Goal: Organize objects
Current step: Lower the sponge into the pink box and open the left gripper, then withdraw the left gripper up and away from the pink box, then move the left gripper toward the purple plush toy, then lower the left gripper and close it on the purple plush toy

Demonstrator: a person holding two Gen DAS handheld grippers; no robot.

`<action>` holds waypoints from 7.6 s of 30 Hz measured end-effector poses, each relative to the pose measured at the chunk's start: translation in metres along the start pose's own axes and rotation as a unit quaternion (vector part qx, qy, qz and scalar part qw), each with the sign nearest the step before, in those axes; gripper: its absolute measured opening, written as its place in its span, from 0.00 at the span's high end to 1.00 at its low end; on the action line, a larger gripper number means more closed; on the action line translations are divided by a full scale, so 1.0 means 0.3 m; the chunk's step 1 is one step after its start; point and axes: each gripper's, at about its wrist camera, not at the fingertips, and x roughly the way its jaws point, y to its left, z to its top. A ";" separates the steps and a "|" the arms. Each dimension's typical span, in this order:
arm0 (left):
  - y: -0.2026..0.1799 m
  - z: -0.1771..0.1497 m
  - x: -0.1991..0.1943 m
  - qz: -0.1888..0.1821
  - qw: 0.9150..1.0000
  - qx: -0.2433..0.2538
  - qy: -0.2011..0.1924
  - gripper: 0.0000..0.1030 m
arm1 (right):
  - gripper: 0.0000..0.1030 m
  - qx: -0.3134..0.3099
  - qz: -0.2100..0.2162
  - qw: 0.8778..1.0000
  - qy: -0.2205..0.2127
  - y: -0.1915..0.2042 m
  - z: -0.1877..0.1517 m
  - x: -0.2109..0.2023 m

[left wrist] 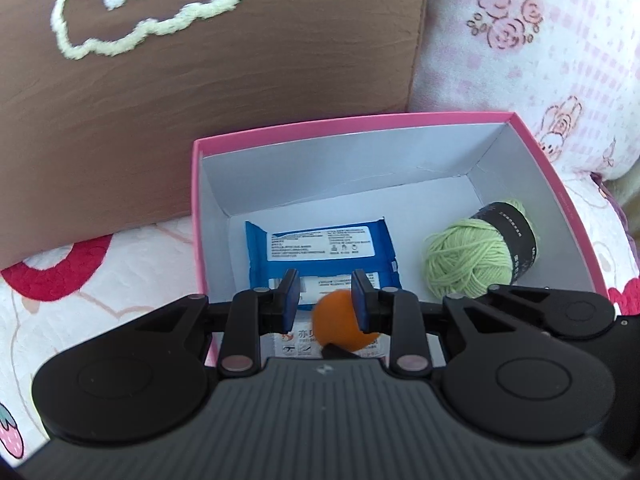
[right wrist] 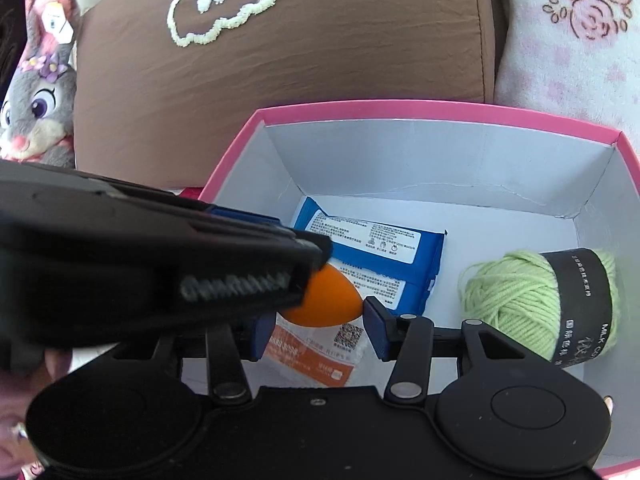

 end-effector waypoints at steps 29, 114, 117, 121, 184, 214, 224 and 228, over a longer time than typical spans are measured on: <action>0.080 -0.068 -0.139 -0.030 0.997 -0.059 -0.026 0.60 | 0.28 0.027 0.004 0.999 -0.022 -0.060 -0.027 -0.098; -0.268 -0.577 -0.482 -0.039 0.997 0.026 0.064 0.02 | 0.09 -0.119 -0.084 0.986 -0.079 0.065 -0.615 -0.848; -0.279 -0.587 -0.444 -0.052 0.996 0.022 0.065 0.02 | 0.09 -0.123 -0.089 0.985 -0.082 0.043 -0.640 -0.819; -0.296 -0.593 -0.403 -0.073 0.995 0.023 0.058 0.02 | 0.09 -0.132 -0.105 0.982 -0.089 0.020 -0.664 -0.784; -0.551 -0.539 0.065 -0.226 0.973 0.013 0.042 0.54 | 0.18 -0.048 -0.093 0.987 -0.123 -0.335 -0.749 -0.443; -0.469 -0.568 0.060 -0.239 0.966 -0.053 0.083 0.66 | 0.47 0.106 0.016 0.993 -0.050 -0.434 -0.749 -0.455; -0.496 -0.578 0.041 -0.239 0.968 -0.019 0.072 0.35 | 0.43 -0.007 -0.051 0.998 0.039 -0.324 -0.727 -0.488; -0.481 -0.579 0.070 -0.232 0.968 -0.046 0.079 0.50 | 0.40 -0.025 -0.055 0.998 0.032 -0.314 -0.744 -0.475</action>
